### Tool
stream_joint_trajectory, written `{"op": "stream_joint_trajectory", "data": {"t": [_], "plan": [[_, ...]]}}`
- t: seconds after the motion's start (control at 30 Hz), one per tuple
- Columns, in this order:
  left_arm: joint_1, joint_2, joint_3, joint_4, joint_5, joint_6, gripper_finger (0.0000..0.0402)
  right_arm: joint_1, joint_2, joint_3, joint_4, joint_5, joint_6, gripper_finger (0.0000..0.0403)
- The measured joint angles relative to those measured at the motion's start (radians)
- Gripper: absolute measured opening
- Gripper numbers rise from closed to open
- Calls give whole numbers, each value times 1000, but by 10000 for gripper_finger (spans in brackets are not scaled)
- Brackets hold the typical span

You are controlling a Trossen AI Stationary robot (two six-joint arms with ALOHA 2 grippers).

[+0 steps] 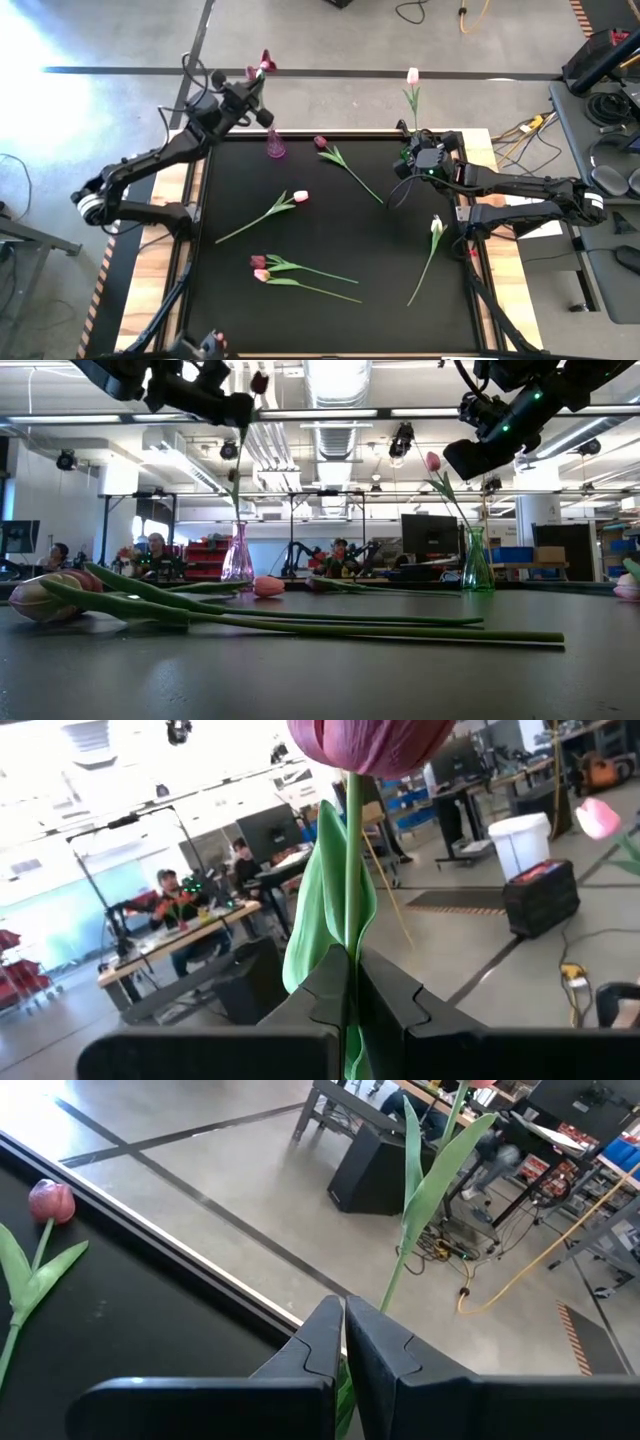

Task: Sort flowers into vase by color
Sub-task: Put the middle left red flower into the purple vase

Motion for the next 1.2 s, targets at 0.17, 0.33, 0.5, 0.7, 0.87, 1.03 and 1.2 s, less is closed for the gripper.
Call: {"op": "stream_joint_trajectory", "data": {"t": [0.17,0.33,0.5,0.7,0.87,1.03,1.2], "plan": [[10,63,28,33,5,36,0,0,0,0,0,0,0,13],[15,85,66,54,5,60,0,0,0,0,0,0,0,13],[34,85,77,29,4,67,0,0,0,0,0,0,0,13],[35,85,70,-48,5,48,0,0,0,0,-1,0,0,13],[37,106,36,-12,5,30,0,0,0,0,0,0,2,13],[37,113,-8,13,5,14,0,0,0,0,0,0,5,13],[37,112,-67,37,5,-25,0,0,0,0,-1,0,7,13]]}}
